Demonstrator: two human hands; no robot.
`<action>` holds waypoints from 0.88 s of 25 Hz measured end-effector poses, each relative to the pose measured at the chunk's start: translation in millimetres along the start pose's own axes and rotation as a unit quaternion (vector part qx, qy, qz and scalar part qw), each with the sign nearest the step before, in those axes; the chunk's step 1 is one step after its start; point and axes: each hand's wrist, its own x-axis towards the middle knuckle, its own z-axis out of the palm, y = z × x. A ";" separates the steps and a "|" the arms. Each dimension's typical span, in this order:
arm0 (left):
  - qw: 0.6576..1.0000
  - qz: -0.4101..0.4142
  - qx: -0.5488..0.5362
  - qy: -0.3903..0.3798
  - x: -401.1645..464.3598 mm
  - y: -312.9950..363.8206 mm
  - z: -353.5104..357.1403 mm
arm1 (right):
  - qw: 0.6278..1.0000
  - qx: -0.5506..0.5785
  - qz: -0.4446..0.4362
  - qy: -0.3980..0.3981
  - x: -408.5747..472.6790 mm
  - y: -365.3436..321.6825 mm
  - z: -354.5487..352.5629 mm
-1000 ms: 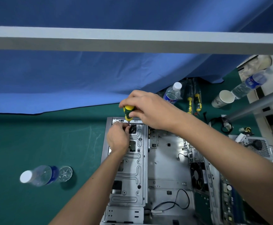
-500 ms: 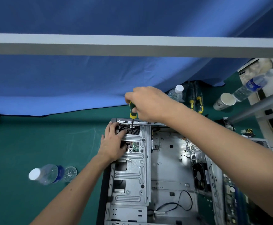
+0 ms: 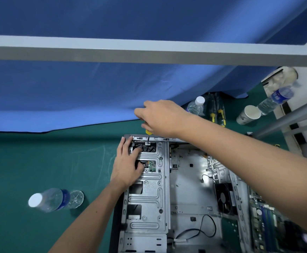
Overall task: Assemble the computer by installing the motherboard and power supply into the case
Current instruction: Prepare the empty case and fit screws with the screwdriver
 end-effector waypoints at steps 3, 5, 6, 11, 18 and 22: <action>1.000 -0.007 -0.019 0.010 -1.0 0.7 0.3 | 0.997 -0.063 0.043 -0.012 6.3 -8.5 -0.2; 1.000 -0.012 -0.021 0.010 -1.8 0.4 1.6 | 0.996 0.033 0.049 -0.071 8.7 -5.3 -5.8; 1.000 -0.011 -0.022 0.010 -1.6 0.3 1.9 | 0.991 0.083 0.043 -0.096 9.0 -1.2 -9.1; 0.999 -0.006 -0.030 0.011 0.3 0.4 2.5 | 0.998 -0.035 0.049 -0.006 6.0 -5.4 -6.1; 1.000 -0.007 -0.026 0.009 -1.0 -2.7 0.4 | 0.992 0.037 0.031 -0.114 9.5 -1.3 -22.0; 1.000 -0.009 -0.026 0.012 -1.7 -5.2 1.5 | 0.997 -0.072 0.009 -0.021 8.0 -12.8 -18.0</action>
